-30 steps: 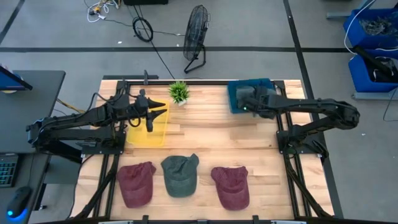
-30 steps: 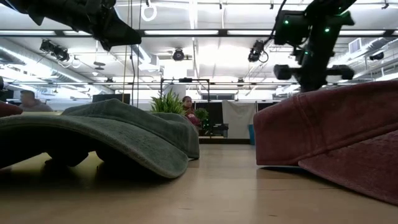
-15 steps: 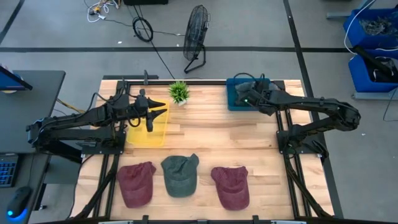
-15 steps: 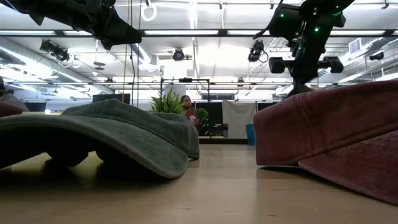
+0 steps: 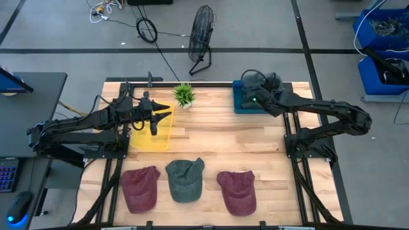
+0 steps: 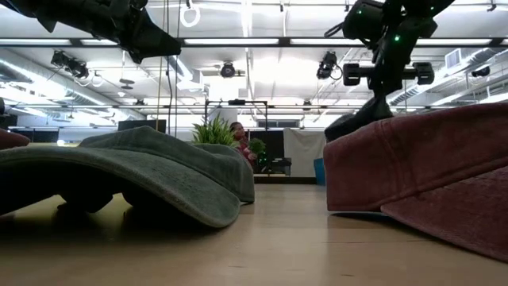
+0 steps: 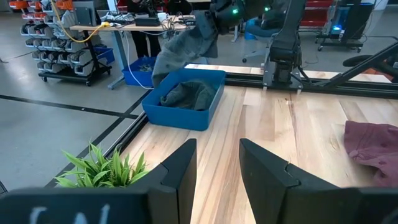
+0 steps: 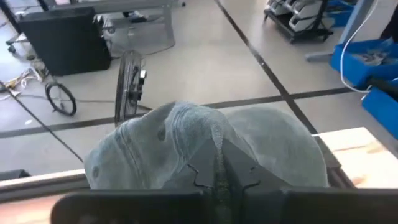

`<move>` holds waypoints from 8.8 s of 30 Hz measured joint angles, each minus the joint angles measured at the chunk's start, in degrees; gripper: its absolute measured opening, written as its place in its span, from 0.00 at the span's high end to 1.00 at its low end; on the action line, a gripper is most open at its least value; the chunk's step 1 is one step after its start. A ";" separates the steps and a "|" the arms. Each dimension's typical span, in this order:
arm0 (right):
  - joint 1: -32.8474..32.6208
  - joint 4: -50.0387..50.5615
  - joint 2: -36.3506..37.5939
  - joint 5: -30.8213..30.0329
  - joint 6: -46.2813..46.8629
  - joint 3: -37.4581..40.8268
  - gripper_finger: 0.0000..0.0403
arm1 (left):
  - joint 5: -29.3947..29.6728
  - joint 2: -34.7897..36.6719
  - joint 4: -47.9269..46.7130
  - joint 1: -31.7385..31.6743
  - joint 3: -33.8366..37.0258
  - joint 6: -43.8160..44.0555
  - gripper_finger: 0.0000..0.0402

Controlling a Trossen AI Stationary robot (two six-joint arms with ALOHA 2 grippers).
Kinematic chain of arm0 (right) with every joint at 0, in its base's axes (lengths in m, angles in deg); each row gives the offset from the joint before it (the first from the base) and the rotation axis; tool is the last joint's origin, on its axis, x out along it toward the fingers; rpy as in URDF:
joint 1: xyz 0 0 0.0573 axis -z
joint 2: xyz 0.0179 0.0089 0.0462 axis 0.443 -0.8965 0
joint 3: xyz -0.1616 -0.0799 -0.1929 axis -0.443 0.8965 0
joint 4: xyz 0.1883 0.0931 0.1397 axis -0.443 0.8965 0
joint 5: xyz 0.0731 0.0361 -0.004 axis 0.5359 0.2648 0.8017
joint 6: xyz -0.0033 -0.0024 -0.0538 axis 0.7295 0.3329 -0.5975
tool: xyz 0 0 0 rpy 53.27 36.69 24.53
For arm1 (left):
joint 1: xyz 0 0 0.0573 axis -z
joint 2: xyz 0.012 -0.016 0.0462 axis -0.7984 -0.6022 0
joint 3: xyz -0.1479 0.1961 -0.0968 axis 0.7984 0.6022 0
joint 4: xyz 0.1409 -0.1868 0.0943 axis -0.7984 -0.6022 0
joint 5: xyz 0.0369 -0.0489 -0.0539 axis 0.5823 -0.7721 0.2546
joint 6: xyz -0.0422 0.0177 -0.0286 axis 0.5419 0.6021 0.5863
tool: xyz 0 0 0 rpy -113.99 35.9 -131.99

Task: Pick & Place hat
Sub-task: Put the top gray cap into the blue bin, then put the gray cap into the blue bin

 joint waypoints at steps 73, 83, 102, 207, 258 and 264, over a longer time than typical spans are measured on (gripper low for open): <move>-0.49 4.61 -11.51 9.26 -6.94 -0.69 0.75 | -0.02 -0.01 -0.42 0.02 0.00 0.50 0.69; -0.49 4.93 -1.25 15.84 -26.69 -0.75 0.70 | -0.02 -0.02 -0.42 0.02 0.00 0.55 0.69; -0.69 17.34 -7.03 35.70 -21.72 -0.75 0.99 | 0.00 0.00 -0.39 0.02 0.00 1.77 0.69; -19.64 -28.49 -8.39 70.09 -54.36 -8.54 0.83 | -10.13 -40.90 9.17 20.70 -12.37 11.28 0.98; -22.92 -8.17 -18.47 58.06 -51.97 -10.84 0.99 | -0.45 -44.54 6.71 11.47 -20.17 -9.68 0.80; -23.05 14.35 -14.55 47.57 -67.59 -22.41 0.99 | 0.98 -44.54 6.66 8.48 -20.11 -9.59 0.73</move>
